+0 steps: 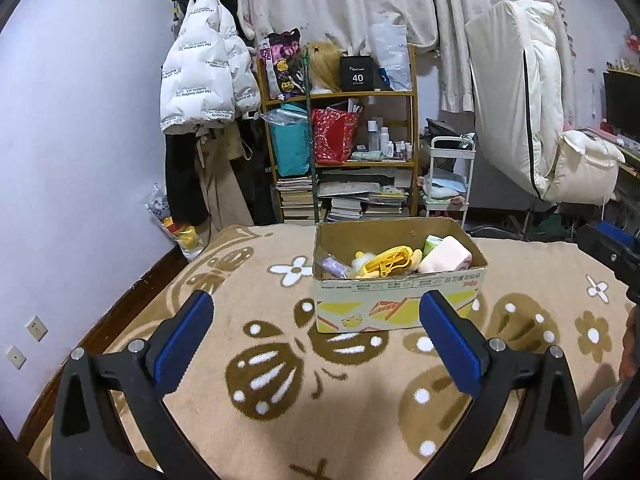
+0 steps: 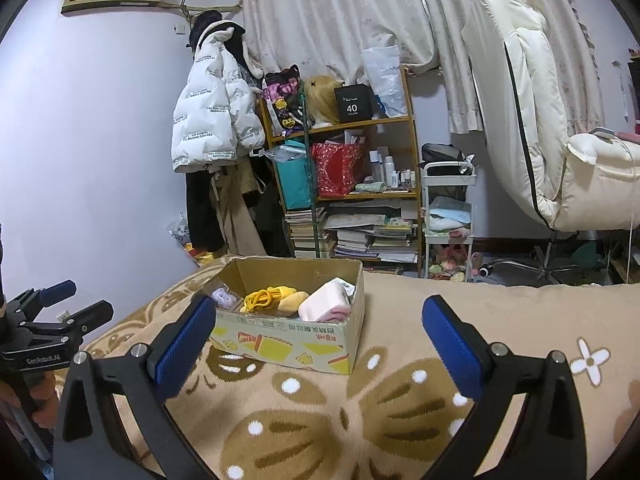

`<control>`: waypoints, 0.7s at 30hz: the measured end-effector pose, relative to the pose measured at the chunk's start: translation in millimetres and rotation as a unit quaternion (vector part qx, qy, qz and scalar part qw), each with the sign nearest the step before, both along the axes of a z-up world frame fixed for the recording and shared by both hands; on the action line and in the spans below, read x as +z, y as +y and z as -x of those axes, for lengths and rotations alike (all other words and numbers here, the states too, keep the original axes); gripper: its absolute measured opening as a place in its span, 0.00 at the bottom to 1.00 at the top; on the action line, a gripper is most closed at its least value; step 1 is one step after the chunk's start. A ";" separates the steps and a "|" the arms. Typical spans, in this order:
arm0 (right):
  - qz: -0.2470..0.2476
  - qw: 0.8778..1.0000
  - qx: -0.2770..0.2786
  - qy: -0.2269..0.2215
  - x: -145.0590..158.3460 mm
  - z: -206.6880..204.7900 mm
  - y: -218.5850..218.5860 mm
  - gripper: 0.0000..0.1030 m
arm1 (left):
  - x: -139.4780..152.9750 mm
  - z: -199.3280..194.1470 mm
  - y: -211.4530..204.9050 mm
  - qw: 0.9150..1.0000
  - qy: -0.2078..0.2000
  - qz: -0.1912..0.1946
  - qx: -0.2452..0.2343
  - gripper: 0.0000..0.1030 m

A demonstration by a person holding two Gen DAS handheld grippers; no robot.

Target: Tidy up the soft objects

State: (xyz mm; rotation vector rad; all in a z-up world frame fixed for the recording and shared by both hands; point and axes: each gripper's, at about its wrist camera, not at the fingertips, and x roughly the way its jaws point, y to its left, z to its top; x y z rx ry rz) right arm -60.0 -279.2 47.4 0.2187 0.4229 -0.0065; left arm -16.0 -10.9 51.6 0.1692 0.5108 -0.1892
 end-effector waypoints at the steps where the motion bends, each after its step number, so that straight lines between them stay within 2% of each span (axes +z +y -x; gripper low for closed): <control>1: 0.002 1.000 0.000 0.001 -1.0 1.7 0.1 1.00 | -1.3 -1.5 0.7 1.000 0.000 0.000 0.001 0.99; 12: -0.005 1.000 -0.011 0.023 -14.2 -5.2 -5.1 1.00 | -21.8 -25.8 -0.9 1.000 0.015 -0.014 0.016 0.99; 21: -0.008 0.999 -0.014 0.034 -18.1 -15.1 -6.0 1.00 | -25.9 -28.2 -7.5 0.999 0.000 -0.029 0.015 0.99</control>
